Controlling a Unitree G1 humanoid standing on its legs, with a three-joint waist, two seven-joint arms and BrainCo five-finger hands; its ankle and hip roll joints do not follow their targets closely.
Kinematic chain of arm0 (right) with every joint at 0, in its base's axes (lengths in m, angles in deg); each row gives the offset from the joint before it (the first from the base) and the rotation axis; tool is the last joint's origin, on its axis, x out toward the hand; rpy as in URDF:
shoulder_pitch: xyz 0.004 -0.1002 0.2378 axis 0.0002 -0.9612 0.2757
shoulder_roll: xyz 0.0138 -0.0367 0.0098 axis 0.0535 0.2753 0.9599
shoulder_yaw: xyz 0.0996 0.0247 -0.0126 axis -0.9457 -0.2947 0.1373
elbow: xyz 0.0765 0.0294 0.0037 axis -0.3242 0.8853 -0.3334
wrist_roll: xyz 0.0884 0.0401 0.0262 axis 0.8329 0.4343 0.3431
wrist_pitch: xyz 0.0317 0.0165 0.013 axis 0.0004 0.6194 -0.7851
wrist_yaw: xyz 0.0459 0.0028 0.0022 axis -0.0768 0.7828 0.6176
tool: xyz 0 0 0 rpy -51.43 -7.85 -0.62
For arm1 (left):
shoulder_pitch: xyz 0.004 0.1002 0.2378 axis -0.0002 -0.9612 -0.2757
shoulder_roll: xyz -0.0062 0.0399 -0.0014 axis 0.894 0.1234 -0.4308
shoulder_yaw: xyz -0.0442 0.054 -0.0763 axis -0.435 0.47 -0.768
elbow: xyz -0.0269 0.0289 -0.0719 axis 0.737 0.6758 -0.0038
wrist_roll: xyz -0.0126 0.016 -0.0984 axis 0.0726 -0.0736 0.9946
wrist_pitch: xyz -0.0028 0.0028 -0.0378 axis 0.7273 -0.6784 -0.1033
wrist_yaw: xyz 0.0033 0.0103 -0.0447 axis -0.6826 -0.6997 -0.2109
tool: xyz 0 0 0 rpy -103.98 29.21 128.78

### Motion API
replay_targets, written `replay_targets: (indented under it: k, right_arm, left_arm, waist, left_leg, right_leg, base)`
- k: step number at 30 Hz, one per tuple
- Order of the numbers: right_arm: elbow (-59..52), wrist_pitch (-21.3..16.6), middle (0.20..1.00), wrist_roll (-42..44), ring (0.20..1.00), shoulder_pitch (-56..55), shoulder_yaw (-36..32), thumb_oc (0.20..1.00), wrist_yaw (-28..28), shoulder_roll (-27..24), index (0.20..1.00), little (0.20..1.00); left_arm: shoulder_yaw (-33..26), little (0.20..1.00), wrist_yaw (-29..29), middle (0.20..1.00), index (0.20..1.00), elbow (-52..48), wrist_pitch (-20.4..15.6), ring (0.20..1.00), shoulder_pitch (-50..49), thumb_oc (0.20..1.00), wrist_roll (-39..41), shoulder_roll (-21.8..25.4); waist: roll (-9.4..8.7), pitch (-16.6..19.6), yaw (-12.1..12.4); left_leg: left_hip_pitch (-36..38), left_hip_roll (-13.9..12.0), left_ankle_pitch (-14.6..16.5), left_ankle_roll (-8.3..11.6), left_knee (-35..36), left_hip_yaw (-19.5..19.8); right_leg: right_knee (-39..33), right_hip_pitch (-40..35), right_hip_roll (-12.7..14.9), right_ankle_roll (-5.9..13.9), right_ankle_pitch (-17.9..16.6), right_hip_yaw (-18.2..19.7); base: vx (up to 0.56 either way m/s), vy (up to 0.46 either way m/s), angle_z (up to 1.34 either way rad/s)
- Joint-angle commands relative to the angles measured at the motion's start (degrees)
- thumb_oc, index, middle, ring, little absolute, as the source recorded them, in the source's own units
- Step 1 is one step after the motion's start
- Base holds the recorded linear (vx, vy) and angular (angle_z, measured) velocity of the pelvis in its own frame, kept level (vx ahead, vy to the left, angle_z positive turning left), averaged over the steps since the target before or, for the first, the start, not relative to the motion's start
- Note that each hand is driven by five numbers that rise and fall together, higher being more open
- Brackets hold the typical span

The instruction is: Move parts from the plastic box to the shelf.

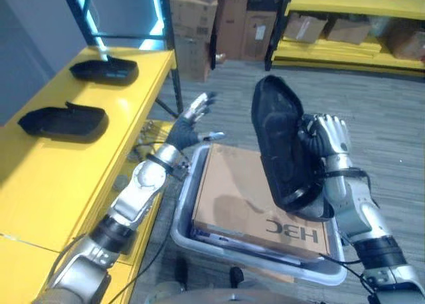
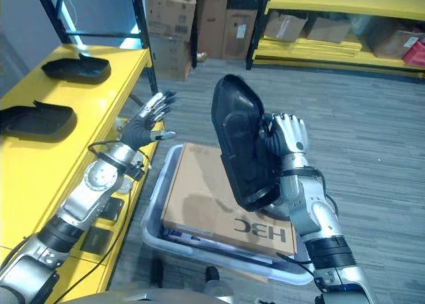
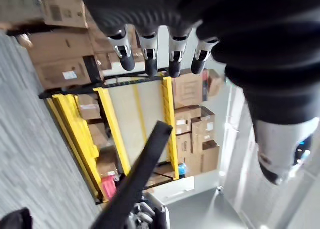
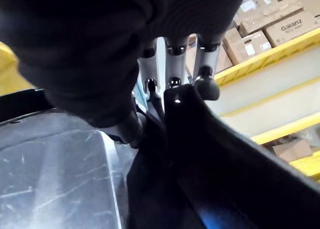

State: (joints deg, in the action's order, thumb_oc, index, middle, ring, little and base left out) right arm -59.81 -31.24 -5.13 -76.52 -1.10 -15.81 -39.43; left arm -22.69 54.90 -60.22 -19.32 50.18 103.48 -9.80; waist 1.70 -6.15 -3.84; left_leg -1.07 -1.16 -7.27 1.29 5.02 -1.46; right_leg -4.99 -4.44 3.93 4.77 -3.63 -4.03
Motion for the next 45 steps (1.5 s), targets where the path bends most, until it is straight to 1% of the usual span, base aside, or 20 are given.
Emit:
replay_targets:
  k: [1, 2, 4, 7, 9, 14, 16, 17, 23, 27, 28, 29, 33, 37, 39, 42, 45]
  right_arm:
    - [-4.59, -0.18, 0.2, -2.61, 0.2, 3.65, -1.14, 0.2, -5.98, -0.91, 0.2, 0.2]
    - [-4.59, -0.18, 0.2, -2.61, 0.2, 3.65, -1.14, 0.2, -5.98, -0.91, 0.2, 0.2]
    - [-5.56, 0.05, 0.2, -4.31, 0.2, 4.81, -0.09, 0.2, -7.87, -0.36, 0.2, 0.2]
    - [-5.93, 0.21, 0.2, -4.67, 0.2, 5.29, 0.29, 0.2, -8.56, 0.0, 0.2, 0.2]
    - [-7.4, 0.82, 0.2, -6.15, 0.2, 6.46, 1.51, 0.2, -10.19, 0.73, 0.2, 0.2]
    - [-8.19, 2.62, 0.2, -7.65, 0.2, 6.57, 1.7, 0.2, -12.73, 1.16, 0.2, 0.2]
    - [-8.17, 2.64, 0.2, -7.65, 0.2, 6.57, 1.73, 0.2, -12.77, 1.14, 0.2, 0.2]
    - [-8.29, 3.27, 0.2, -7.65, 0.2, 6.33, 1.62, 0.2, -14.22, 1.51, 0.2, 0.2]
    - [-8.55, 4.56, 0.2, -8.1, 0.2, 6.84, 2.02, 0.2, -16.74, 1.92, 0.2, 0.2]
    - [-8.52, 4.89, 0.2, -9.13, 0.2, 9.01, 3.86, 0.2, -16.66, 2.33, 0.2, 0.2]
    - [-8.32, 4.82, 0.2, -9.17, 0.2, 9.56, 4.54, 0.2, -16.11, 2.55, 0.2, 0.2]
    - [-8.3, 4.82, 0.2, -9.17, 0.2, 9.6, 4.57, 0.2, -16.11, 2.56, 0.2, 0.2]
    - [-6.91, 4.86, 0.2, -8.9, 0.2, 10.48, 5.74, 0.2, -14.59, 2.73, 0.2, 0.2]
    - [-5.45, 4.52, 0.2, -8.57, 0.2, 11.36, 6.34, 0.2, -13.18, 2.65, 0.2, 0.2]
    - [-5.29, 4.42, 0.2, -8.54, 0.2, 11.41, 6.44, 0.2, -12.94, 2.62, 0.2, 0.2]
    - [-4.98, 3.5, 0.2, -7.93, 0.2, 11.97, 7.22, 0.2, -11.65, 2.97, 0.2, 0.2]
    - [-5.0, 3.2, 0.2, -7.63, 0.2, 12.05, 7.35, 0.2, -11.54, 3.19, 0.2, 0.2]
  left_arm:
    - [0.55, 1.0, 1.7, 1.0, 1.0, 0.92, -1.51, 1.0, 2.93, 1.0, 0.87, 0.15]
    - [0.55, 1.0, 1.7, 1.0, 1.0, 0.92, -1.51, 1.0, 2.93, 1.0, 0.87, 0.15]
    - [1.91, 1.0, 2.28, 1.0, 1.0, 1.9, -0.79, 1.0, 3.31, 1.0, 1.12, -1.02]
    - [2.46, 1.0, 2.6, 1.0, 1.0, 2.61, -0.49, 1.0, 3.68, 1.0, 1.02, -1.57]
    - [3.46, 1.0, 4.48, 1.0, 1.0, 4.75, -0.17, 1.0, 4.5, 1.0, -0.26, -3.11]
    - [2.49, 1.0, 9.55, 1.0, 1.0, 6.72, -0.87, 1.0, 4.15, 1.0, -3.11, -4.96]
    - [2.52, 1.0, 9.62, 1.0, 1.0, 6.74, -0.89, 1.0, 4.14, 1.0, -3.17, -5.0]
    - [2.21, 1.0, 11.82, 1.0, 1.0, 7.3, -1.22, 1.0, 3.79, 1.0, -3.6, -5.84]
    - [3.7, 1.0, 14.13, 1.0, 1.0, 9.27, -1.36, 1.0, 4.45, 1.0, -3.43, -7.26]
    - [6.15, 1.0, 10.47, 1.0, 1.0, 8.85, -1.41, 1.0, 5.24, 1.0, 4.95, -8.42]
    - [6.92, 1.0, 9.03, 1.0, 1.0, 7.91, -1.43, 1.0, 5.35, 1.0, 9.44, -8.66]
    - [6.88, 1.0, 8.98, 1.0, 1.0, 7.9, -1.42, 1.0, 5.37, 1.0, 9.55, -8.6]
    - [7.65, 1.0, 4.96, 1.0, 1.0, 6.08, -0.91, 1.0, 6.17, 1.0, 17.8, -8.35]
    - [7.69, 1.0, 2.06, 1.0, 1.0, 2.6, -0.84, 1.0, 6.54, 1.0, 20.81, -6.71]
    - [7.72, 1.0, 1.71, 1.0, 1.0, 2.01, -0.85, 1.0, 6.56, 1.0, 21.17, -6.47]
    - [8.15, 1.0, 0.96, 1.0, 1.0, 0.48, -0.61, 1.0, 7.67, 1.0, 19.73, -5.61]
    - [8.19, 1.0, 1.12, 1.0, 1.0, 0.4, -0.88, 1.0, 7.93, 1.0, 18.7, -5.47]
  waist:
    - [-2.63, 2.29, 1.15]
    - [-2.63, 2.29, 1.15]
    - [-2.54, 2.41, 1.09]
    - [-2.55, 2.45, 1.02]
    - [-2.57, 2.42, 0.96]
    - [-2.82, 2.49, 1.02]
    - [-2.8, 2.5, 1.02]
    - [-2.89, 2.5, 0.96]
    - [-2.97, 2.38, 0.71]
    - [-2.88, 2.41, 0.56]
    - [-2.8, 2.49, 0.55]
    - [-2.81, 2.5, 0.53]
    - [-2.64, 2.52, 0.45]
    - [-2.52, 2.57, 0.59]
    - [-2.51, 2.59, 0.67]
    - [-2.52, 2.5, 0.82]
    - [-2.55, 2.48, 0.88]
  left_leg:
    - [8.36, -2.42, 10.77, 0.86, -0.02, -0.06]
    - [8.36, -2.42, 10.77, 0.86, -0.02, -0.06]
    - [8.91, -2.52, 10.88, 0.9, -0.02, -0.17]
    - [9.12, -2.6, 10.94, 0.89, -0.02, -0.15]
    - [9.75, -2.74, 11.1, 0.88, -0.02, -0.08]
    - [10.04, -2.79, 11.19, 0.91, -0.02, -0.09]
    - [10.04, -2.79, 11.19, 0.91, -0.02, -0.09]
    - [10.11, -2.83, 11.2, 0.91, -0.02, -0.11]
    - [10.04, -2.87, 11.09, 0.86, -0.02, -0.06]
    - [9.99, -2.88, 11.1, 0.8, -0.02, -0.16]
    - [9.95, -2.86, 11.08, 0.79, -0.02, -0.16]
    - [9.93, -2.86, 11.08, 0.79, -0.02, -0.17]
    - [9.8, -2.83, 10.98, 0.81, -0.02, -0.17]
    - [9.69, -2.79, 10.96, 0.83, -0.02, -0.17]
    - [9.67, -2.75, 10.95, 0.82, -0.02, -0.14]
    - [9.48, -2.74, 10.84, 0.79, -0.02, 0.09]
    - [9.49, -2.72, 10.84, 0.76, -0.02, 0.14]
  right_leg:
    - [0.58, -0.8, 2.68, 3.0, 4.12, -0.48]
    - [0.58, -0.8, 2.68, 3.0, 4.12, -0.48]
    - [0.51, -1.28, 2.56, 2.9, 4.36, -0.47]
    - [0.53, -1.46, 2.53, 2.85, 4.46, -0.44]
    - [0.57, -2.05, 2.49, 2.72, 4.75, -0.48]
    - [0.47, -2.45, 2.38, 2.62, 4.86, -0.55]
    - [0.47, -2.45, 2.37, 2.62, 4.86, -0.55]
    - [0.46, -2.49, 2.37, 2.62, 4.82, -0.61]
    - [0.67, -2.17, 2.31, 2.63, 4.72, -0.53]
    - [0.76, -2.0, 2.35, 2.64, 4.65, -0.35]
    - [0.8, -1.93, 2.37, 2.65, 4.61, -0.33]
    - [0.8, -1.91, 2.37, 2.65, 4.61, -0.33]
    - [0.95, -1.83, 2.42, 2.64, 4.54, -0.29]
    - [0.94, -1.85, 2.5, 2.67, 4.46, -0.39]
    - [0.96, -1.86, 2.49, 2.66, 4.49, -0.41]
    - [0.99, -1.88, 2.48, 2.61, 4.56, -0.51]
    - [0.98, -1.96, 2.54, 2.61, 4.57, -0.56]
  base:
    - [0.01, -0.005, -0.05]
    - [0.0, 0.0, 0.0]
    - [0.0, 0.0, 0.0]
    - [0.0, 0.0, 0.0]
    - [0.0, 0.0, 0.0]
    - [0.0, 0.0, 0.0]
    - [0.0, 0.0, 0.0]
    - [0.0, 0.0, 0.0]
    - [0.0, 0.0, 0.0]
    - [0.0, 0.0, 0.0]
    - [0.0, 0.0, 0.0]
    - [0.0, 0.0, 0.0]
    - [0.0, 0.0, 0.0]
    - [0.0, 0.0, 0.0]
    - [0.0, 0.0, 0.0]
    - [0.0, 0.0, 0.0]
    - [0.0, 0.0, 0.0]
